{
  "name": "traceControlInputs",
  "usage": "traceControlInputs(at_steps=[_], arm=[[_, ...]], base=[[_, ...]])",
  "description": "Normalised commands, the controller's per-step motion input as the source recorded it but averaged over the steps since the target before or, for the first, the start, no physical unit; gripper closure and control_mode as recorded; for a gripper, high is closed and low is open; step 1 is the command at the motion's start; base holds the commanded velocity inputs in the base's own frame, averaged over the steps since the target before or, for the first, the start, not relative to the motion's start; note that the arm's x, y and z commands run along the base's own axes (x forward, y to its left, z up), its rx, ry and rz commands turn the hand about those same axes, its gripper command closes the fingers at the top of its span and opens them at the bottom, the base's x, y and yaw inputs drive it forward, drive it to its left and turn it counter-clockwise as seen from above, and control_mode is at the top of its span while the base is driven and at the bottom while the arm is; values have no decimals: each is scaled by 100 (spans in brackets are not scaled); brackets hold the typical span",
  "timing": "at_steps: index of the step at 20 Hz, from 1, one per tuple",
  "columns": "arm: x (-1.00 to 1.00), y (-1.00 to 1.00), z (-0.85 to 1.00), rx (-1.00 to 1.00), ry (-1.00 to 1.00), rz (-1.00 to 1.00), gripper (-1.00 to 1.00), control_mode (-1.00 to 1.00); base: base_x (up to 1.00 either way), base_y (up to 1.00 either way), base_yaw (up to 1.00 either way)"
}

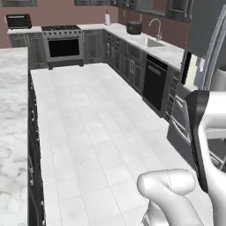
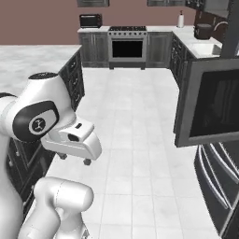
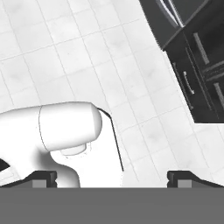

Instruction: Place the sponge inside the microwave to prepare for sanitizing.

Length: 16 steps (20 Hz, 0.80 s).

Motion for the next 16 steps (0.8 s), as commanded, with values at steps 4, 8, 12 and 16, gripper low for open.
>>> traceControlInputs(at_steps=[4,8,12,16], arm=[[0,0,0,0,0,0,-100,100],[0,0,0,0,0,0,-100,100],[0,0,0,0,0,0,-100,100],[0,0,0,0,0,0,-100,100]], base=[[40,26,60],[50,0,18],[71,26,1],[97,61,0]])
